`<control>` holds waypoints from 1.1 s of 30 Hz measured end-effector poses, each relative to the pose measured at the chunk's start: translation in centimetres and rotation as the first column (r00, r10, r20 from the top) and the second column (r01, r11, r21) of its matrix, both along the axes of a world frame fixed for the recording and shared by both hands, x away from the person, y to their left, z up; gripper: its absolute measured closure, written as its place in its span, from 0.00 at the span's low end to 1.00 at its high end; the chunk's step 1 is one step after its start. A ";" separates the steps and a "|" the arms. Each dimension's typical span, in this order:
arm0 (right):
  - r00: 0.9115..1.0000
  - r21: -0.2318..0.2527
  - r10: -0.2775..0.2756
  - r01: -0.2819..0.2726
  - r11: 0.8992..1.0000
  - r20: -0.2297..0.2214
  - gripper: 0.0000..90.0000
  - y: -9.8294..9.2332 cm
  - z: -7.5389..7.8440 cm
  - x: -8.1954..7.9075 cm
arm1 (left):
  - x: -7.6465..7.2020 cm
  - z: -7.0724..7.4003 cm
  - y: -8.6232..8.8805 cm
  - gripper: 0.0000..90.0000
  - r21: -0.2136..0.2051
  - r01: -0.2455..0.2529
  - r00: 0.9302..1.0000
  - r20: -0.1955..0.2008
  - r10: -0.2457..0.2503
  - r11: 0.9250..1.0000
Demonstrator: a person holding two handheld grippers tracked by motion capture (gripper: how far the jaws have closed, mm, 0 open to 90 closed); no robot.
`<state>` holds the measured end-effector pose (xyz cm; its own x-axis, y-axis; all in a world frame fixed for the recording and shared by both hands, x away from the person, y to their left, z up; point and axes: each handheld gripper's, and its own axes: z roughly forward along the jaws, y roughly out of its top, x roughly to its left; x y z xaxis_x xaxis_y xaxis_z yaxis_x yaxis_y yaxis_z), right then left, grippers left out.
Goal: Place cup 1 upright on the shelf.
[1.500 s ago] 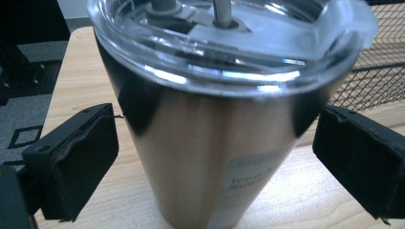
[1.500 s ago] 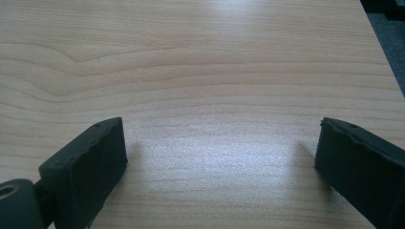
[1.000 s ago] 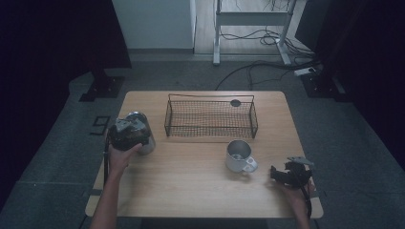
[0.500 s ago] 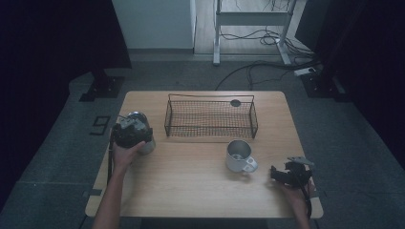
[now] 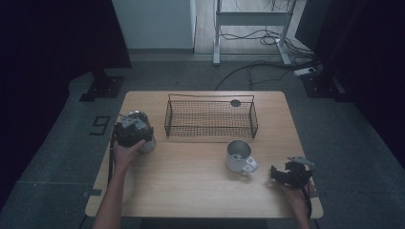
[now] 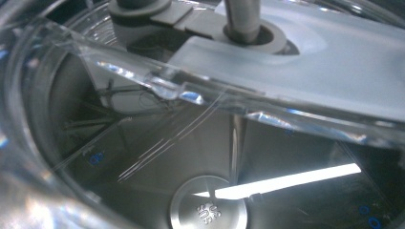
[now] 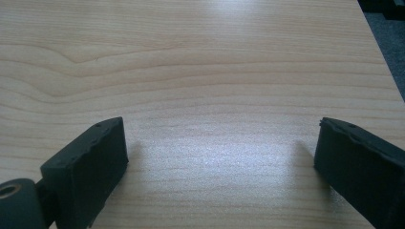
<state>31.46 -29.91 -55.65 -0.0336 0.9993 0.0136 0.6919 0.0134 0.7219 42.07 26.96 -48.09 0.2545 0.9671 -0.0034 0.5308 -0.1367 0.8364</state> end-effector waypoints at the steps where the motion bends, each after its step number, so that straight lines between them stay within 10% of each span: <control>1: 1.000 0.000 0.000 0.000 1.000 0.000 0.04 0.0 0.0 0.0 | 0.0 0.0 0.0 0.05 0.001 0.002 1.000 -0.001 -0.002 1.000; 33: 1.000 0.001 -0.009 0.009 1.000 0.004 0.05 0.0 0.0 0.0 | -1.4 3.6 -1.0 0.05 -0.026 0.075 0.997 0.023 -0.074 0.997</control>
